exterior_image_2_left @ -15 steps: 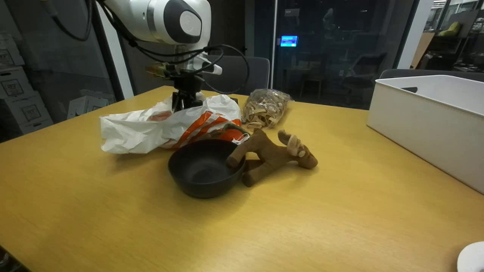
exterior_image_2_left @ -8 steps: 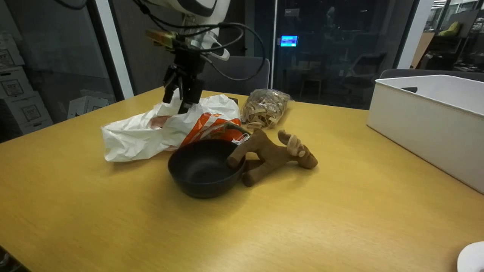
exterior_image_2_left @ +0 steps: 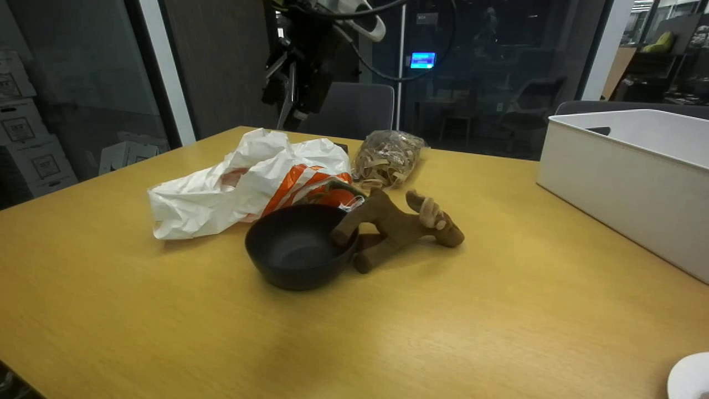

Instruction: Put the orange, the apple, the yellow container and the strawberry in the plastic

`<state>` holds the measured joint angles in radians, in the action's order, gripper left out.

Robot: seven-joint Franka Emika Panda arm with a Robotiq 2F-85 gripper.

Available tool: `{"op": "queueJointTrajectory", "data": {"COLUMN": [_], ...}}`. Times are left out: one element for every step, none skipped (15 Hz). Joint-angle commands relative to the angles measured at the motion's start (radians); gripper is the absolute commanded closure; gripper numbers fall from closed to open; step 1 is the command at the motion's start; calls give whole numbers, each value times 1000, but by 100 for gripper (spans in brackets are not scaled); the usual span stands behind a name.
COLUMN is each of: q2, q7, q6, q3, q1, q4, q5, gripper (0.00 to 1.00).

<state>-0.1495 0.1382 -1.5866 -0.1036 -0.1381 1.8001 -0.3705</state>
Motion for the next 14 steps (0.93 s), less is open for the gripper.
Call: {"op": "queueJointTrajectory", "data": {"q2": [15, 17, 23, 37, 49, 60, 69, 77, 84, 28, 33, 31, 28, 24], "q7": [96, 119, 137, 153, 174, 187, 204, 218, 227, 189, 192, 192, 192, 192], "q6": [-92, -117, -134, -147, -155, -158, -162, -156, -151, -129, -128, -128, -128, -128], "q3": [-16, -19, -21, -24, -26, -28, -28, -29, -28, -26, -26, -26, -26, -26], "q1": [9, 10, 9, 9, 9, 10, 11, 13, 13, 3, 3, 3, 3, 3], "q4": [25, 35, 46, 60, 73, 84, 94, 101, 108, 60, 64, 64, 64, 64], "q5": [8, 13, 19, 35, 51, 68, 91, 114, 132, 100, 104, 104, 104, 104], "gripper": [0, 0, 0, 0, 0, 0, 0, 0, 0, 0, 0, 0, 0, 0]}}
